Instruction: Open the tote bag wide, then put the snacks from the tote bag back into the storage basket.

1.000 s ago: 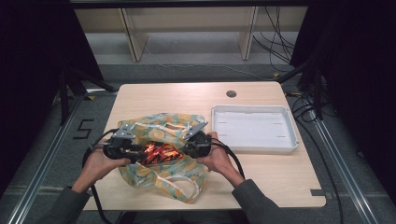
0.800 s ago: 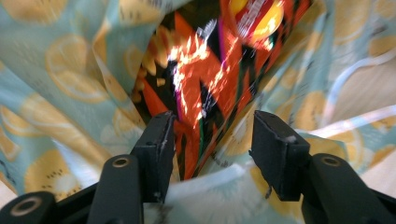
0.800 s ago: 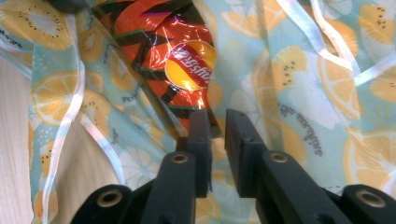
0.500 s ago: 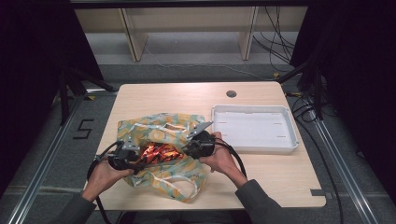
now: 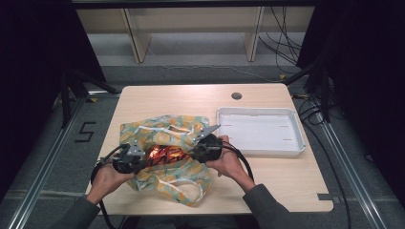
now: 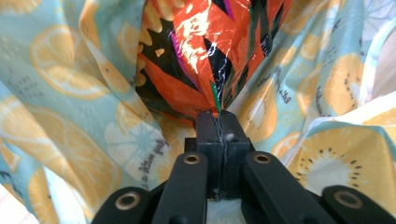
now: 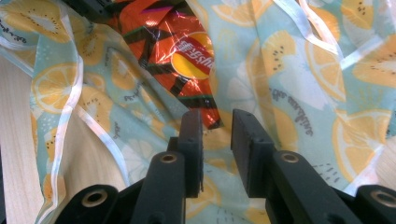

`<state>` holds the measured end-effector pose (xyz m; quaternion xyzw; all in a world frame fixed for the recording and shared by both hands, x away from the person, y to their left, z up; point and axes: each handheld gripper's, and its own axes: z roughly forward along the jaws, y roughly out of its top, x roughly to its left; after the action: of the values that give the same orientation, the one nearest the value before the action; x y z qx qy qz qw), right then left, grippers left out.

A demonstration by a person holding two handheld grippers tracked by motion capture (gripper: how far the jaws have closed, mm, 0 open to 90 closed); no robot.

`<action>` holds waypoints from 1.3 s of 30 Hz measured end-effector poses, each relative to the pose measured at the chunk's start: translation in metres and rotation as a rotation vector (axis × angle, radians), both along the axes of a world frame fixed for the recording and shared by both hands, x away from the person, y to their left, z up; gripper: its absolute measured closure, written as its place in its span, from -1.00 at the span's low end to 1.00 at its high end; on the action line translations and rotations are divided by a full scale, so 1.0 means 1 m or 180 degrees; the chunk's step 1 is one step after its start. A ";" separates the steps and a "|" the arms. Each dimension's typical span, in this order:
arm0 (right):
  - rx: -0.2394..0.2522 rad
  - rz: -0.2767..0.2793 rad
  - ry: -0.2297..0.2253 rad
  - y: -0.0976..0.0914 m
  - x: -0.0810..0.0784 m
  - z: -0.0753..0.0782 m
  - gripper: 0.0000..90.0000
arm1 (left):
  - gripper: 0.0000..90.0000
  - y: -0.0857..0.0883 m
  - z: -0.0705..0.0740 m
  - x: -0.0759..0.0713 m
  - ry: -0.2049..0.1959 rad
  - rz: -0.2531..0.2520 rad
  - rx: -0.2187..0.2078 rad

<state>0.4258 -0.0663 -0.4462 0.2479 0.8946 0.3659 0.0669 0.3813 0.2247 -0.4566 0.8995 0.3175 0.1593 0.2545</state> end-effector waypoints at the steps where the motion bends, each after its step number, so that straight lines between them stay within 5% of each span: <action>1: -0.0020 -0.0016 0.0001 -0.001 0.000 0.001 0.65 | 0.99 -0.001 0.002 -0.001 0.0001 -0.0016 -0.0006; 4: 0.0061 -0.0020 0.0006 -0.005 0.002 0.004 0.64 | 0.99 -0.001 0.012 -0.002 -0.0098 -0.0108 -0.0026; 13: 0.0205 0.0004 -0.0051 -0.020 -0.007 0.025 0.61 | 0.99 0.011 0.050 -0.007 -0.0192 -0.0160 -0.0388; 19: 0.0267 -0.0113 -0.0118 -0.027 -0.005 0.024 0.50 | 0.99 0.019 0.071 -0.011 -0.0200 -0.0256 -0.0616; 24: 0.0347 -0.0094 -0.0120 -0.025 -0.006 0.025 0.44 | 0.99 0.019 0.080 -0.016 -0.0163 -0.0285 -0.0744; 36: 0.0486 0.0000 -0.0128 -0.021 -0.006 0.026 0.38 | 0.99 0.020 0.093 -0.022 -0.0150 -0.0372 -0.0784; 39: 0.0526 0.0148 -0.0105 -0.019 -0.009 0.029 0.38 | 0.99 0.022 0.095 -0.023 -0.0151 -0.0398 -0.0862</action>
<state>0.4168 -0.0854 -0.4171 0.2257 0.8656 0.4439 0.0524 0.3580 0.2470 -0.3615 0.8709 0.2734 0.1201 0.3904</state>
